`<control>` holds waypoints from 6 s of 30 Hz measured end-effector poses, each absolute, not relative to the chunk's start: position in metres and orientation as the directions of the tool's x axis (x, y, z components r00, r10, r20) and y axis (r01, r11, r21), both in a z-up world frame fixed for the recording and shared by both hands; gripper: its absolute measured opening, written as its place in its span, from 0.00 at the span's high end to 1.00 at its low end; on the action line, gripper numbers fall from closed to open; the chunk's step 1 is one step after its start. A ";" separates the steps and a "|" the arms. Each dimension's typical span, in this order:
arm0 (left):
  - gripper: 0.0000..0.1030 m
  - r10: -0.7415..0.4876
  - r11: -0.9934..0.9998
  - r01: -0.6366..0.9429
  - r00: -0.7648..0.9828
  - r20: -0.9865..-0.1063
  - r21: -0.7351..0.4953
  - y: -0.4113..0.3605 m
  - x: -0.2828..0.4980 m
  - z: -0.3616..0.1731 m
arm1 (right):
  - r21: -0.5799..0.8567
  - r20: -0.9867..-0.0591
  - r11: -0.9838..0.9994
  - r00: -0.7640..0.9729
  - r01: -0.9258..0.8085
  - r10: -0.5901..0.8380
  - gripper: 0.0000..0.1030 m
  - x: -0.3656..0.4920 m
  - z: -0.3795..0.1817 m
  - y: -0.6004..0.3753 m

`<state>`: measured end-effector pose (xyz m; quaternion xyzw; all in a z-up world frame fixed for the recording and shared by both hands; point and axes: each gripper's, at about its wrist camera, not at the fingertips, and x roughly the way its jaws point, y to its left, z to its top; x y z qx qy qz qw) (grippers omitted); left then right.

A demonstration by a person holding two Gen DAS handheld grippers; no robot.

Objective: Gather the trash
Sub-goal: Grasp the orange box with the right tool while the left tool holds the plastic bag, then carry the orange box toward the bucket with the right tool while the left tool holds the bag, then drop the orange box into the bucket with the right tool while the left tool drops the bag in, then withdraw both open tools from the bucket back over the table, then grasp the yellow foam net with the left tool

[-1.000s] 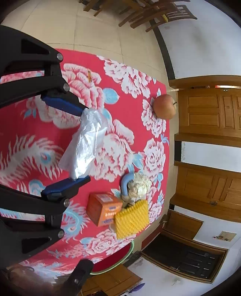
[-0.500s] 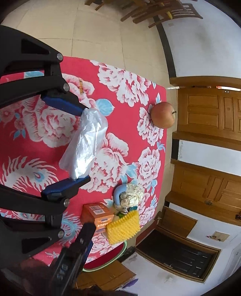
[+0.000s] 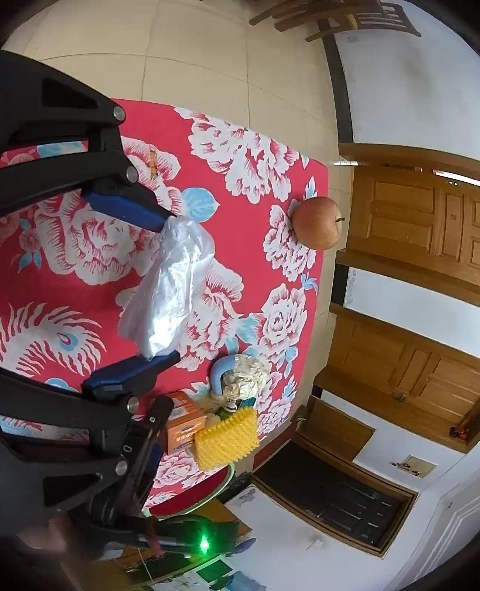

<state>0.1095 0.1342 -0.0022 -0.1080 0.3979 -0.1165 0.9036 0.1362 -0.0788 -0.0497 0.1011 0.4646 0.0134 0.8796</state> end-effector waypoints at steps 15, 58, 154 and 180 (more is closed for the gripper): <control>0.37 -0.256 0.958 0.077 0.662 -0.704 -0.276 0.134 0.092 0.000 | 0.244 -0.804 0.967 0.542 -0.073 0.244 0.47 0.095 -0.043 -0.078; 0.37 -0.415 0.906 0.343 0.600 -0.684 -0.249 -0.055 0.110 0.060 | 0.410 -0.692 0.864 0.717 0.294 0.084 0.47 0.058 -0.010 -0.337; 0.25 -0.238 0.971 0.177 0.612 -0.754 -0.164 -0.072 0.146 0.018 | 0.402 -0.663 0.848 0.748 0.344 0.010 0.27 0.005 0.001 -0.337; 0.84 -0.356 0.931 0.181 0.641 -0.680 -0.317 -0.036 0.137 0.029 | 0.404 -0.664 0.858 0.747 0.317 0.037 0.27 -0.007 0.004 -0.335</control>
